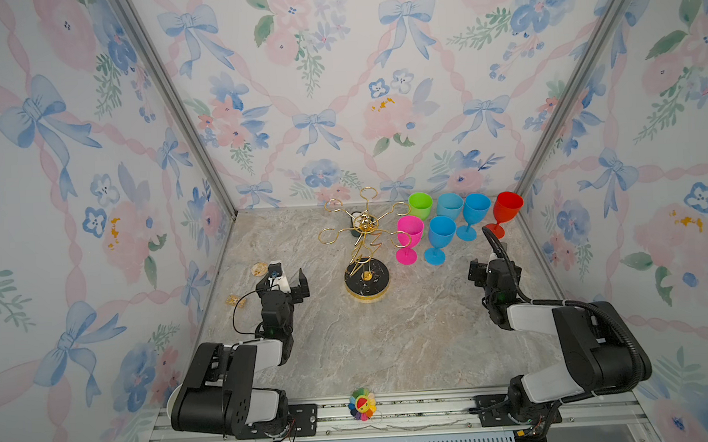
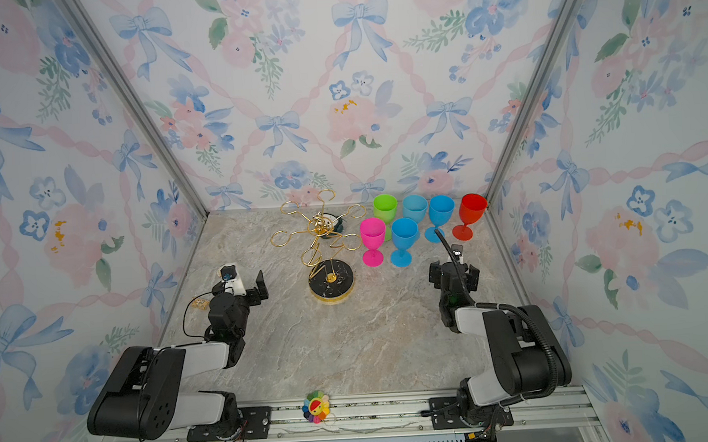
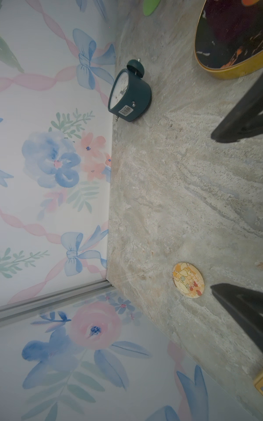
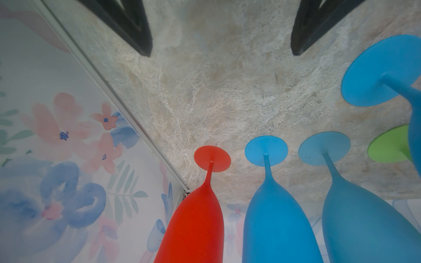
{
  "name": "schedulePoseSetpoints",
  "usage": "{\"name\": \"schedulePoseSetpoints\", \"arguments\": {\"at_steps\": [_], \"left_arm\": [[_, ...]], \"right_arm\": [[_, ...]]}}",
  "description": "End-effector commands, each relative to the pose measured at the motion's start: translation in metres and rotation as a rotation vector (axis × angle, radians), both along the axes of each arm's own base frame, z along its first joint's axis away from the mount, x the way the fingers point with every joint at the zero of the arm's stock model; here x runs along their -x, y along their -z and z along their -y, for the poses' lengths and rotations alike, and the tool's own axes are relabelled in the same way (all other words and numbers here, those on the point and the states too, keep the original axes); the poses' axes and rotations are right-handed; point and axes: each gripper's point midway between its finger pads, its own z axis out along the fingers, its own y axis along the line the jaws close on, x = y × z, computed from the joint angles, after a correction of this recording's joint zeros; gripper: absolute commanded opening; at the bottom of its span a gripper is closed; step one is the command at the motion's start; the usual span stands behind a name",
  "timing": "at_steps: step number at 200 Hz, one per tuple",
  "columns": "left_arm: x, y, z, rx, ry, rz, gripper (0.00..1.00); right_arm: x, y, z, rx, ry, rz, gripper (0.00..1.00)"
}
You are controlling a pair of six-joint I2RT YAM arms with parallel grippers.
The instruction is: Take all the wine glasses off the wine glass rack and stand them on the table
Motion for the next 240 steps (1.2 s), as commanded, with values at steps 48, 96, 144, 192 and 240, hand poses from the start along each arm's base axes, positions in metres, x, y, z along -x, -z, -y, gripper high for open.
{"name": "schedulePoseSetpoints", "arguments": {"at_steps": [48,96,144,192,240], "left_arm": [[-0.002,0.007,0.002,-0.014,0.024,0.055,0.98],[-0.003,0.007,0.002,-0.012,0.025,0.054,0.98],[-0.003,0.007,0.001,0.003,0.031,0.056,0.98],[-0.003,0.008,-0.001,0.020,0.044,0.056,0.98],[-0.003,0.007,0.000,0.014,0.045,0.056,0.98]], "right_arm": [[0.004,-0.009,-0.012,0.010,-0.074,0.089,0.97],[0.001,0.005,-0.006,-0.032,-0.076,0.066,0.97],[-0.001,0.004,-0.004,-0.042,-0.076,0.077,0.97],[-0.002,0.004,-0.007,-0.024,-0.077,0.072,0.97],[-0.004,0.004,-0.009,-0.033,-0.095,0.065,0.97]]}}
